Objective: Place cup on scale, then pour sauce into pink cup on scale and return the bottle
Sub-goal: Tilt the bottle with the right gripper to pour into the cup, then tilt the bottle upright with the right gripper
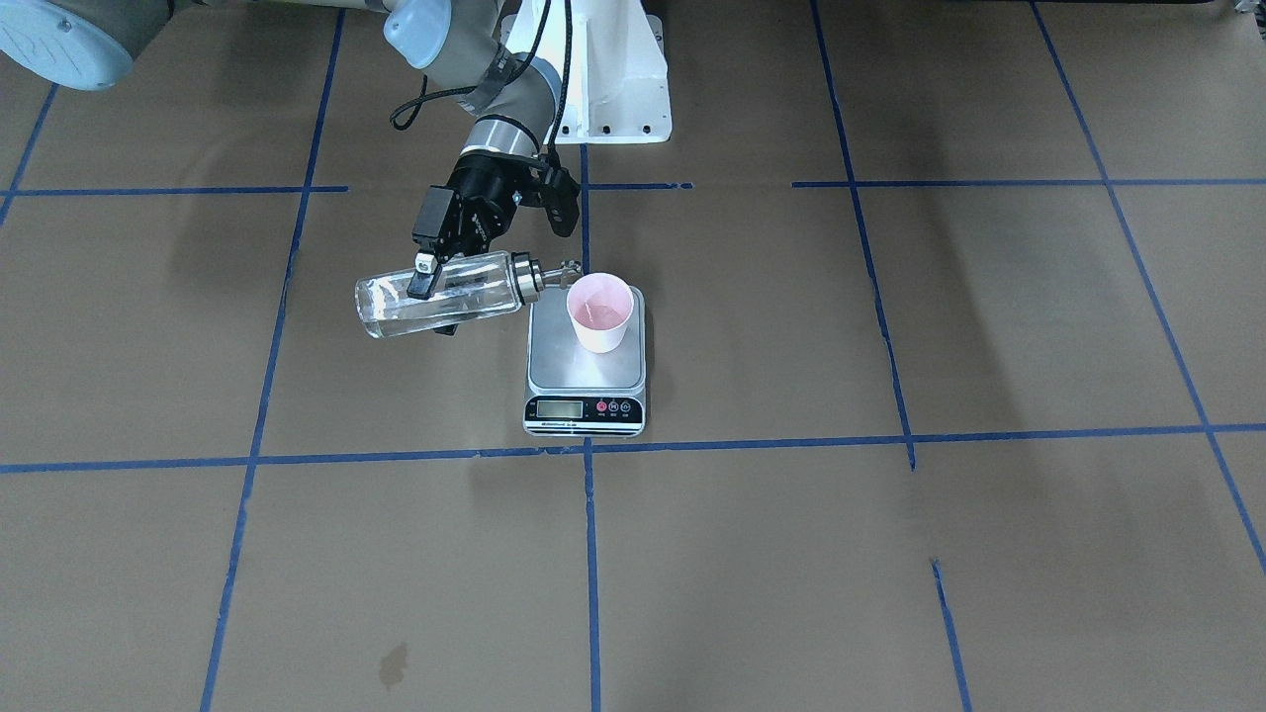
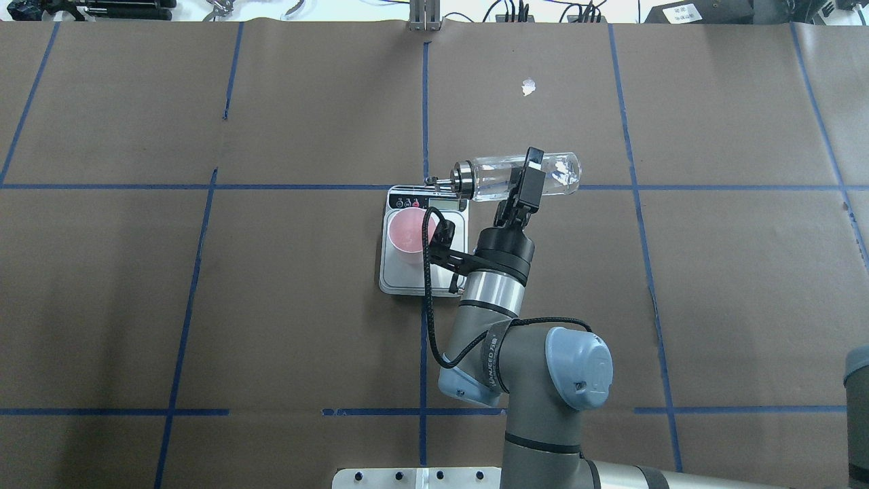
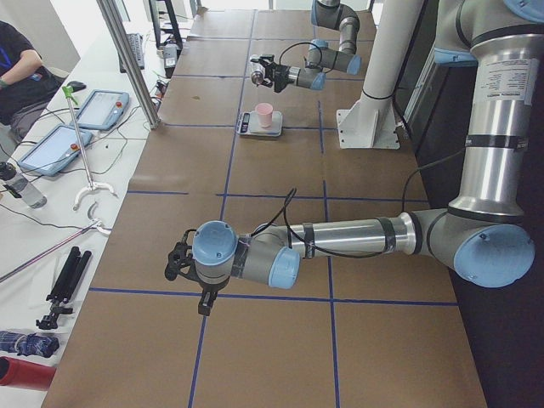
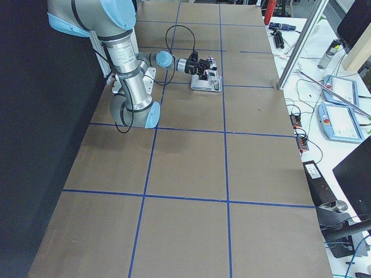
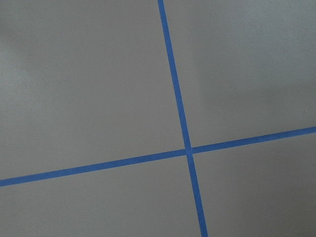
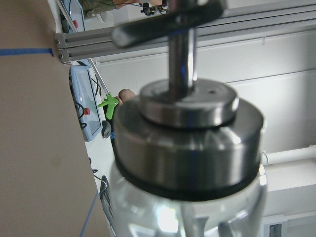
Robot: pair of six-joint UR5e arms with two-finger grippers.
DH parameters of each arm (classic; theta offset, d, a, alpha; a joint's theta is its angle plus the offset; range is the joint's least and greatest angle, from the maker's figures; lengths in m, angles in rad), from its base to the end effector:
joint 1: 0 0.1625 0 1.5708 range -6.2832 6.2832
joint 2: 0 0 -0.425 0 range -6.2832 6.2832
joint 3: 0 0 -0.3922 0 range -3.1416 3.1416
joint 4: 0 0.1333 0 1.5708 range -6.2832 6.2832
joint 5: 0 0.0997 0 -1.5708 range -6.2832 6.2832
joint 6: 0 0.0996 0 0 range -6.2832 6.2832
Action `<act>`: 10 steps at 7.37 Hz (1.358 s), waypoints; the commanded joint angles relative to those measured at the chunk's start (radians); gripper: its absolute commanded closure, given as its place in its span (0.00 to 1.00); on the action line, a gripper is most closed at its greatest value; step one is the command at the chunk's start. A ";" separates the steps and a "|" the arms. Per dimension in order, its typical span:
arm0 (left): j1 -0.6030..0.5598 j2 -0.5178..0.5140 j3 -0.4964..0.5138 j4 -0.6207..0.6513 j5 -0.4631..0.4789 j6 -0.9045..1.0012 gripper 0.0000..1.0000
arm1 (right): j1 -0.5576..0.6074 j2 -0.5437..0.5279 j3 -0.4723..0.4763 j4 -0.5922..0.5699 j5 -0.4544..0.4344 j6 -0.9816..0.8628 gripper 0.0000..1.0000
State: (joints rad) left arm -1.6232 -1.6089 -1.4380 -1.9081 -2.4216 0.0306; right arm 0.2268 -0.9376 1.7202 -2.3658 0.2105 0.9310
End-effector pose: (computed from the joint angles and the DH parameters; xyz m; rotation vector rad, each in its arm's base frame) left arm -0.0855 -0.5154 0.6641 0.2626 0.8362 0.0828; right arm -0.5610 -0.3662 0.2506 1.2382 0.5844 -0.3553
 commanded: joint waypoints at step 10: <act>-0.003 0.015 -0.096 -0.002 0.009 0.000 0.00 | -0.069 -0.317 0.319 1.002 0.311 0.019 1.00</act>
State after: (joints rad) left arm -1.6254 -1.5962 -1.5134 -1.9110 -2.4176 0.0311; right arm 0.1567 -1.1921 2.0291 -1.5448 0.4925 0.9529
